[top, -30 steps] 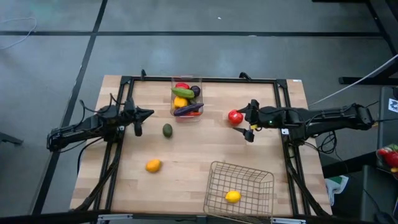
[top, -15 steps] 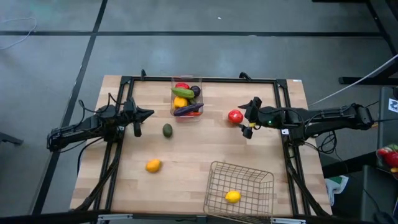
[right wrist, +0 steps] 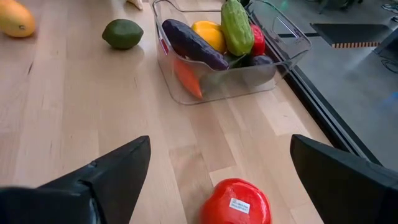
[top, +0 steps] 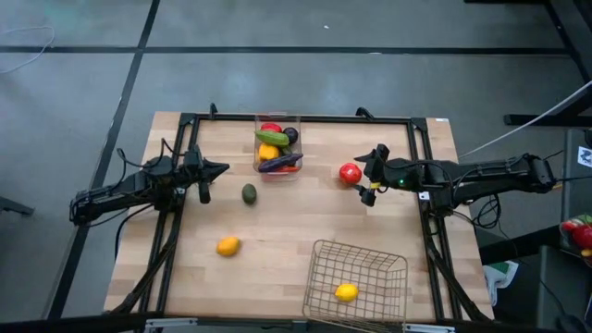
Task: Sort produce into baskets
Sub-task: Put the red tomato into the gold wire basket
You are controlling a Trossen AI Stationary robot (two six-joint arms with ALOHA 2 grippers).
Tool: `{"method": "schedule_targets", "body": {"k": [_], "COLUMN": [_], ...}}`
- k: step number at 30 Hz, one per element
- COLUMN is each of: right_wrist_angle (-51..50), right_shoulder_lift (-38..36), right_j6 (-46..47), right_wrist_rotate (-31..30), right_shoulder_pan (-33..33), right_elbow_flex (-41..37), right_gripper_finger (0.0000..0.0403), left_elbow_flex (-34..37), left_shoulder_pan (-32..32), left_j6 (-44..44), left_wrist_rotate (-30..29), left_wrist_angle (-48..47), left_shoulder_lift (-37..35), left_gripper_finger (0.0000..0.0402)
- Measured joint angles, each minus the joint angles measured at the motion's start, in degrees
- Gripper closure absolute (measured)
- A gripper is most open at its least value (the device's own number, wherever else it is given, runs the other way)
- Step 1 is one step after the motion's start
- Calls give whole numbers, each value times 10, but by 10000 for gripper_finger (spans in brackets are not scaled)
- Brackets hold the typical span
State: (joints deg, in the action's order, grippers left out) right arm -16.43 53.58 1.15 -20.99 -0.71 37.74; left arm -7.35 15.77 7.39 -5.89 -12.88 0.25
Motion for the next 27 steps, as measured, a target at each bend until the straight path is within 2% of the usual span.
{"method": "schedule_targets", "body": {"k": [7,21,27], "right_wrist_angle": [0,6,37], "right_shoulder_lift": [0,0,0], "right_j6": [0,5,60], "right_wrist_rotate": [0,-2,-65], "right_shoulder_pan": [0,0,0], "right_elbow_flex": [0,0,0], "right_gripper_finger": [20,20,20], "left_elbow_flex": [0,0,0], "left_shoulder_pan": [0,0,0], "left_j6": [45,46,46], "left_wrist_rotate": [0,0,0], "left_wrist_angle": [-4,-4,-4], "left_shoulder_lift": [0,0,0], "left_gripper_finger": [394,394,394]}}
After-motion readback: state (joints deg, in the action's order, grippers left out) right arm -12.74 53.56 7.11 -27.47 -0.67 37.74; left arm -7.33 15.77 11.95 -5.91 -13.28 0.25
